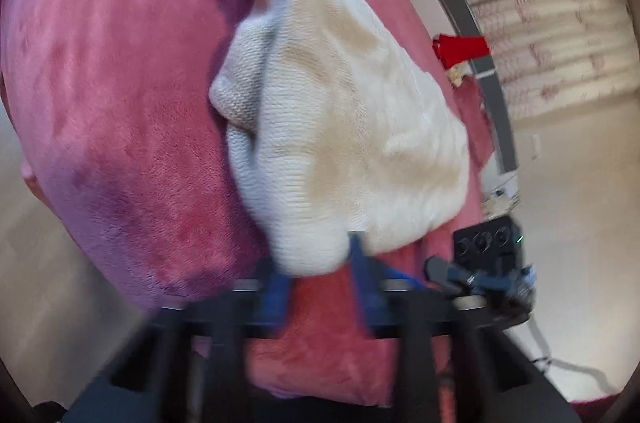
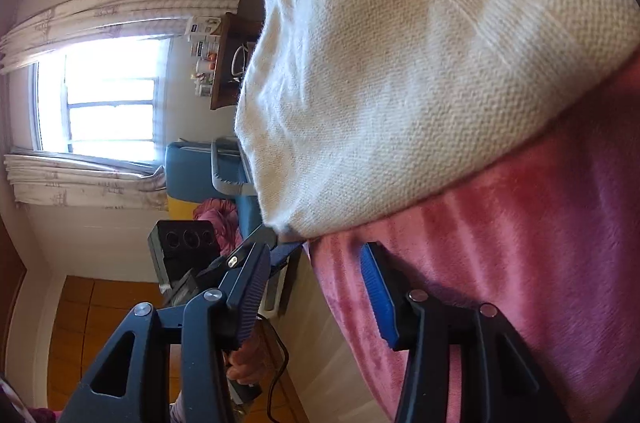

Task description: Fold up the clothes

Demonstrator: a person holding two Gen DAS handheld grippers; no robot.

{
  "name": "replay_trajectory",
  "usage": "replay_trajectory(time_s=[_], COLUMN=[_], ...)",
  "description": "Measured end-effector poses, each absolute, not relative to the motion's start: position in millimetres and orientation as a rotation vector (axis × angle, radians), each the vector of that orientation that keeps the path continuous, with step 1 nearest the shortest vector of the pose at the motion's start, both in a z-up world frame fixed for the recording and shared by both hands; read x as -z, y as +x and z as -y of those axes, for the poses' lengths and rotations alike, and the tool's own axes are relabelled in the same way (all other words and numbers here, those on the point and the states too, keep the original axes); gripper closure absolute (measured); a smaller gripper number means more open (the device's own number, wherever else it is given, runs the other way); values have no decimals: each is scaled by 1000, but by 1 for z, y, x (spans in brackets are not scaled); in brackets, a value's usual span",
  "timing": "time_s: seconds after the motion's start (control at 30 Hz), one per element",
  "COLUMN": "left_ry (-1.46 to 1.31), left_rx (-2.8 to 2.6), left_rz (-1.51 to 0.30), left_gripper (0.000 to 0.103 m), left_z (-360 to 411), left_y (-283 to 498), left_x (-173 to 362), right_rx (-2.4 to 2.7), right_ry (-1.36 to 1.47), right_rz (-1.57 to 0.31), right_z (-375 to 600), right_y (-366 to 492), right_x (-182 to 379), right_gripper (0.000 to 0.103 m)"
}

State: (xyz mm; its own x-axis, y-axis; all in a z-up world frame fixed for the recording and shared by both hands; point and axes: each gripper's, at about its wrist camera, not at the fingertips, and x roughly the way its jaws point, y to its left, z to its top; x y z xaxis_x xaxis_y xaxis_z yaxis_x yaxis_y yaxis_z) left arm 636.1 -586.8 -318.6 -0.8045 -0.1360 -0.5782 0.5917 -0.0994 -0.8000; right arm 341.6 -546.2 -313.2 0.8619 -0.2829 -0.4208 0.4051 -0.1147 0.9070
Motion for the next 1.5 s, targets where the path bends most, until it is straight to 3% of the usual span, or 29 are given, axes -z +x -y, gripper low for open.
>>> replay_trajectory(time_s=[0.2,0.33,0.5,0.63,0.67,0.7,0.77,0.9,1.1,1.33,1.5], left_ry=[640,673,633,640,663,689,731,707,668,681,764], left_rx=[2067,2015,1898,1892,1894,1885,1794,1682,1550,1433,1371], left_rz=[-1507,-1593,-1560,-1347,-1266,-1181,-1021,-1003,-1191,-925,-845], left_gripper=[92,92,92,86,75,50,22,22,22,22,22], left_z=[568,549,548,553,552,551,546,532,534,521,529], left_y=[613,621,643,643,638,632,618,599,579,559,545], left_x=[286,290,299,269,258,247,228,213,217,188,174], right_rx=[580,579,586,643,668,694,767,921,1129,1175,1240], right_ry=[1604,1591,1567,1542,1519,1494,1425,1312,994,917,870], right_rz=[-39,-58,-93,-101,-116,-131,-156,-229,-528,-571,-606], right_z=[542,541,539,529,526,522,512,493,455,427,426], right_y=[339,341,345,327,321,315,302,277,279,280,290], right_x=[321,317,312,303,297,291,272,241,192,173,163], right_gripper=[55,55,55,55,54,54,52,52,52,52,52])
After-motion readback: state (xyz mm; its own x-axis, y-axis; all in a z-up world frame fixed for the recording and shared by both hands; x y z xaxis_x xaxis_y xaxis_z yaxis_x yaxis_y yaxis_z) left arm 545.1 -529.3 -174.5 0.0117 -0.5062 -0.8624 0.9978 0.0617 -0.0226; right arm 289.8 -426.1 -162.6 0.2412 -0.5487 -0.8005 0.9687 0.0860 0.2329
